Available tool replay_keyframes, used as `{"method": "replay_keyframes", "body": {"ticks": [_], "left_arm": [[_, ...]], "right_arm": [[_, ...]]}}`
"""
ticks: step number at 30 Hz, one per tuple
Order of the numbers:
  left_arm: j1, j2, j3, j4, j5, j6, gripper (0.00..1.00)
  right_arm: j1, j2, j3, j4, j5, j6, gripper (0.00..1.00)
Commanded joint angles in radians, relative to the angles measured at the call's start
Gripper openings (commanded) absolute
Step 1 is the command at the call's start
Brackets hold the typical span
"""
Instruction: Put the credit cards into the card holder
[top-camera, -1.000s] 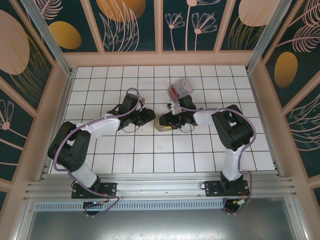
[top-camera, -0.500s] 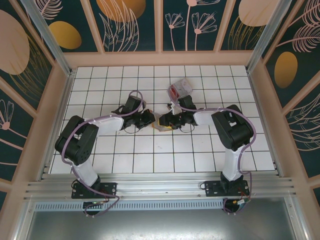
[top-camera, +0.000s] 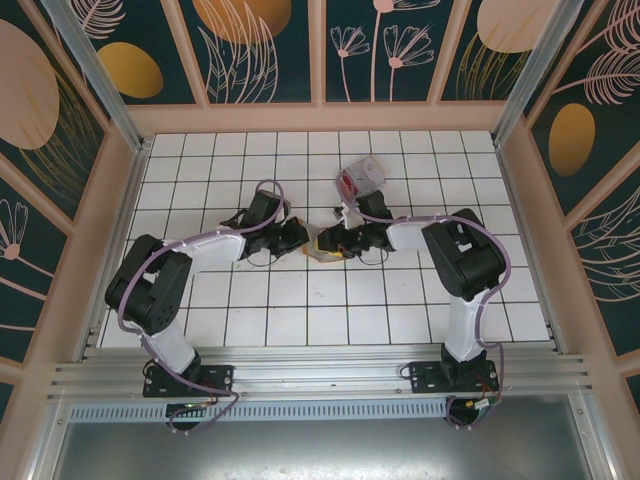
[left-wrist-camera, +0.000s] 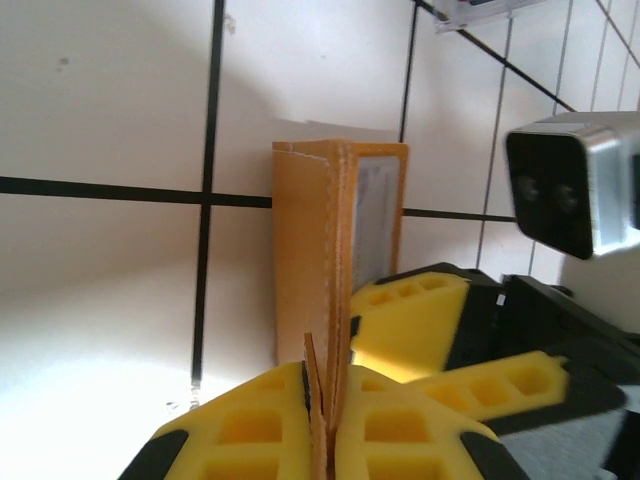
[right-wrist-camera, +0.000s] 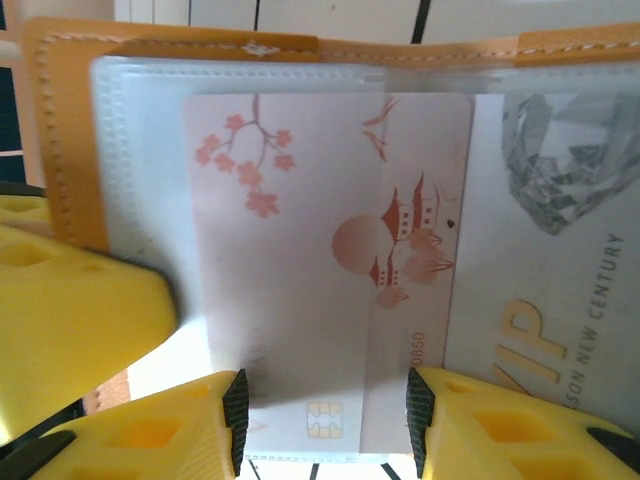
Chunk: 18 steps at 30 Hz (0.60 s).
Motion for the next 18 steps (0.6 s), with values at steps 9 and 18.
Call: {"method": "replay_keyframes", "body": {"ticks": [9,18], "left_arm": [[-0.004,0.048,0.244,-0.395,-0.127,0.161,0.0],[-0.022,0.131,0.379,-0.593,-0.258,0.236,0.0]], "right_arm": [[-0.01,0.004,-0.042,0.002,0.009,0.012,0.59],[-0.035,-0.005,-0.022,-0.102,0.12,-0.052,0.51]]}}
